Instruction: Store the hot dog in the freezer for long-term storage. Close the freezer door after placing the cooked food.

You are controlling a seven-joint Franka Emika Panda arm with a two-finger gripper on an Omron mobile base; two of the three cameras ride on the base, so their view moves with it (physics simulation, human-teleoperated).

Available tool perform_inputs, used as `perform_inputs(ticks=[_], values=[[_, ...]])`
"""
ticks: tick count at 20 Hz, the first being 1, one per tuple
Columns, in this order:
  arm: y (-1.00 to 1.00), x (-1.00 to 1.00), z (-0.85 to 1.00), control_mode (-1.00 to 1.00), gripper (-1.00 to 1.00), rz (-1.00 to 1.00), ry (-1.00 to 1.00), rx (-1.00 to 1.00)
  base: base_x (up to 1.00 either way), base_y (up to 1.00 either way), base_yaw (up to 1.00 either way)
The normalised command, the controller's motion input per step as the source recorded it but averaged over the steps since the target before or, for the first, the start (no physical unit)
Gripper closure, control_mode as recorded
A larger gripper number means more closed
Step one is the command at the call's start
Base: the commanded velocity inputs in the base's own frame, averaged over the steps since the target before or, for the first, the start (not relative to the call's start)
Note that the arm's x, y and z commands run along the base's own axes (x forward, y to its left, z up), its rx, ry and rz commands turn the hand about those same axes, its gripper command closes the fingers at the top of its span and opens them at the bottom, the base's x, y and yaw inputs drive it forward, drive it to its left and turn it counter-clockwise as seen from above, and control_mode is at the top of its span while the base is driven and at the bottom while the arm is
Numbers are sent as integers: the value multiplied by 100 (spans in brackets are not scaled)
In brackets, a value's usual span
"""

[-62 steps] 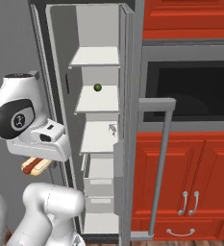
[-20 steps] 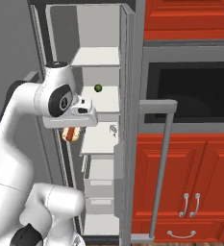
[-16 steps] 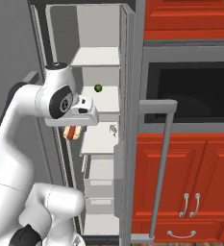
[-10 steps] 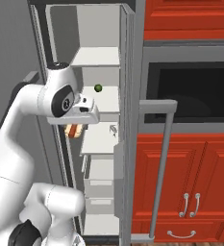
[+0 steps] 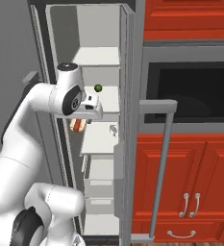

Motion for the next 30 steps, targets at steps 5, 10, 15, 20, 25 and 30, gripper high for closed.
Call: perform_inputs(ticks=[5,10,15,20,25,30], values=[[0,37,-13,-100,100,0,0,10,0,0,0],[2,34,-15,-100,100,0,-1,5,0,0,0],[0,24,-25,-100,100,0,-11,0,0,0,0],[2,33,-8,-100,100,0,-6,4,0,0,0],[0,40,-14,-100,100,0,0,11,0,0,0],[0,37,-1,-100,100,0,0,5,0,0,0]])
